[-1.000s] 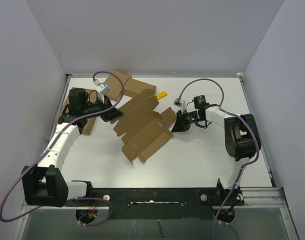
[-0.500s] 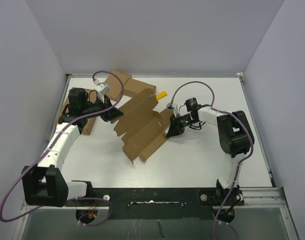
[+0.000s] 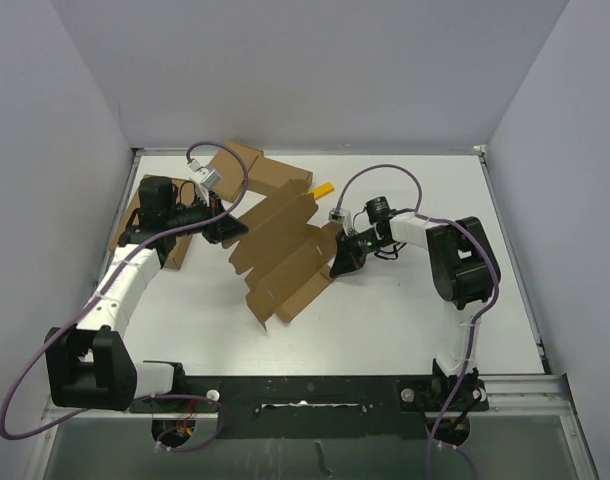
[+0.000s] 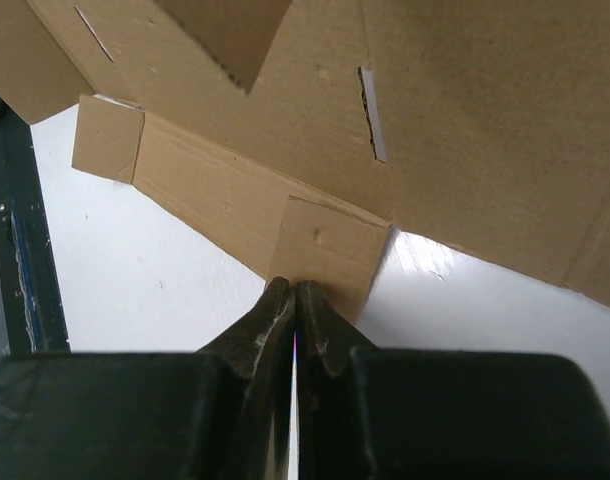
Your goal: Fold the paper box
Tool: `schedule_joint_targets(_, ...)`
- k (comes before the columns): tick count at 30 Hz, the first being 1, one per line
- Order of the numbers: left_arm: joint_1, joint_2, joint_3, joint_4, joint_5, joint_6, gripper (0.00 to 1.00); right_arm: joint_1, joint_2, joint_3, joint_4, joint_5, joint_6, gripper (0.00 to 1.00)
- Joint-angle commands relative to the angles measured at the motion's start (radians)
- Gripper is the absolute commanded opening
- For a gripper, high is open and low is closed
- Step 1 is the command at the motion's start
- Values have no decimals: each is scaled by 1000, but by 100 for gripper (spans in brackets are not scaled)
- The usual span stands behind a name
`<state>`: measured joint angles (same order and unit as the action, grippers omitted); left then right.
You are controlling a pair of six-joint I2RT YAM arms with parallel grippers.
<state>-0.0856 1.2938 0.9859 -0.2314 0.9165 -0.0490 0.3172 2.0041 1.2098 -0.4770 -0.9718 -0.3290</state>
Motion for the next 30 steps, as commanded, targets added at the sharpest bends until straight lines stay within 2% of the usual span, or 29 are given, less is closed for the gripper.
schedule_joint_targets(1, -3, 13, 4, 68, 39, -12, 0, 24, 4, 42, -9, 29, 13, 0)
schedule_joint_targets(14, -3, 19, 2, 68, 38, -14, 0, 48, 45, 83, -65, 108, 15, 0)
schedule_joint_targets(18, -3, 17, 3, 66, 38, -12, 0, 36, 27, 92, -70, 58, -4, 1)
schedule_joint_targets(30, -9, 9, -6, 84, 63, -8, 0, -48, -55, 105, -118, -104, -75, 11)
